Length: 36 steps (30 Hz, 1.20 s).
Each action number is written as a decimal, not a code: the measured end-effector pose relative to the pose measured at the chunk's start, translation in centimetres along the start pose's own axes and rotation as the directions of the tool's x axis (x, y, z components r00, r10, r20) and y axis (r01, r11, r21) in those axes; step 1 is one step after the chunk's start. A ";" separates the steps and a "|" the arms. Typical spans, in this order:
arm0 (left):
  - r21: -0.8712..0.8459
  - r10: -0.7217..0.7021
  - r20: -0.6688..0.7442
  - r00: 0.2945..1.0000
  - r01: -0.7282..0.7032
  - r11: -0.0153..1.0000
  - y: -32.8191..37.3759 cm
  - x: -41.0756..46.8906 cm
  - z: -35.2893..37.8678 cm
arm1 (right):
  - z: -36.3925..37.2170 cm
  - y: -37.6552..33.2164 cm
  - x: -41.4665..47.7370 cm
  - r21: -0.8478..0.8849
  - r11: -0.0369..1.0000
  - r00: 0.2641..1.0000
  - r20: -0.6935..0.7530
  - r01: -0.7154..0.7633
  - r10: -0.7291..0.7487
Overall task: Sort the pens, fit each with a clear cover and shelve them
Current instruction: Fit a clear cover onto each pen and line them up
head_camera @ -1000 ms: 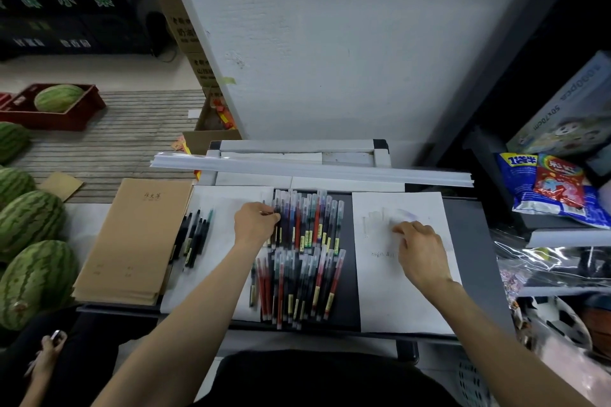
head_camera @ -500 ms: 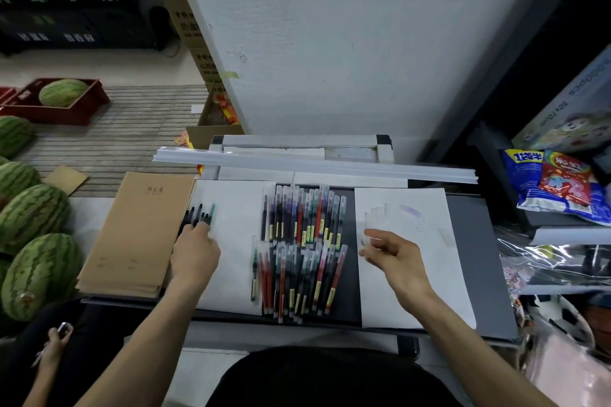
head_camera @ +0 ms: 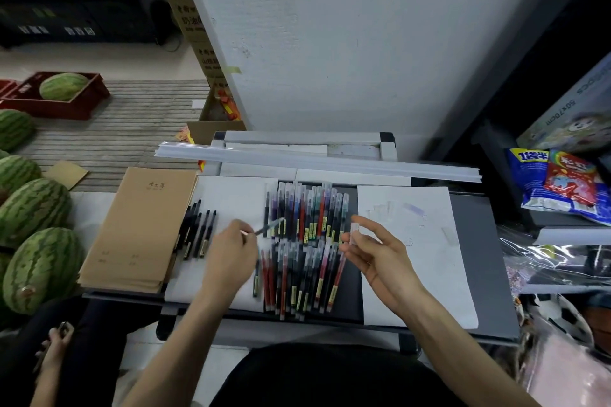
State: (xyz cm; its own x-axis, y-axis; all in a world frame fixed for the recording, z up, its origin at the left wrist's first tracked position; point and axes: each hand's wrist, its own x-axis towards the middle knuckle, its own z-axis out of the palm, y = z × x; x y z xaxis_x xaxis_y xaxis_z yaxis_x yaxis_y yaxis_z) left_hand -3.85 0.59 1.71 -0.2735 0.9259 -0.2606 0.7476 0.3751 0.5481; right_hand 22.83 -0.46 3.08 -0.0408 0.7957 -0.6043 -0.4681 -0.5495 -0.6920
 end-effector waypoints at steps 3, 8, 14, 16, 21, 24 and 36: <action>-0.168 0.048 0.037 0.998 -0.041 0.985 3.4 -3.4 0.7 | 0.2 -0.4 -0.1 0.049 0.999 1.000 -0.006 0.019 -0.019; -0.360 0.136 0.126 0.983 -0.082 0.929 7.0 -6.9 1.7 | 0.5 -1.3 0.1 0.196 0.979 0.994 -0.100 0.053 -0.034; -0.345 0.247 0.154 0.957 -0.182 0.921 8.1 -8.3 1.7 | 1.1 -2.8 -0.8 0.275 0.961 0.999 -0.043 0.006 0.006; -0.327 0.264 0.151 0.953 -0.204 0.923 8.0 -8.2 1.6 | 1.5 -3.1 -1.2 0.240 0.970 0.999 -0.033 0.025 -0.018; -0.303 0.280 0.171 0.945 -0.220 0.927 7.8 -8.0 1.3 | 2.0 -3.2 -1.6 0.129 0.986 0.994 -0.036 0.104 -0.100; -0.276 0.301 0.171 0.938 -0.248 0.929 7.5 -7.8 1.4 | 2.4 -2.8 -1.9 0.026 0.986 0.986 -0.015 0.167 -0.167; -0.718 0.121 0.580 0.806 0.435 0.543 8.6 -6.8 1.3 | 3.2 -2.6 -1.1 -0.112 0.965 0.970 0.070 0.238 -0.232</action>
State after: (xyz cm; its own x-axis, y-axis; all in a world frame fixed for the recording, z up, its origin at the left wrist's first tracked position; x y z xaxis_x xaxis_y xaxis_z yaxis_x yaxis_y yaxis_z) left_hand 5.25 -2.53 7.20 0.2206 0.7654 -0.6046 -0.1482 0.6390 0.7548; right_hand 21.29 0.89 6.86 0.0067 0.9172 -0.3983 -0.3626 -0.3690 -0.8558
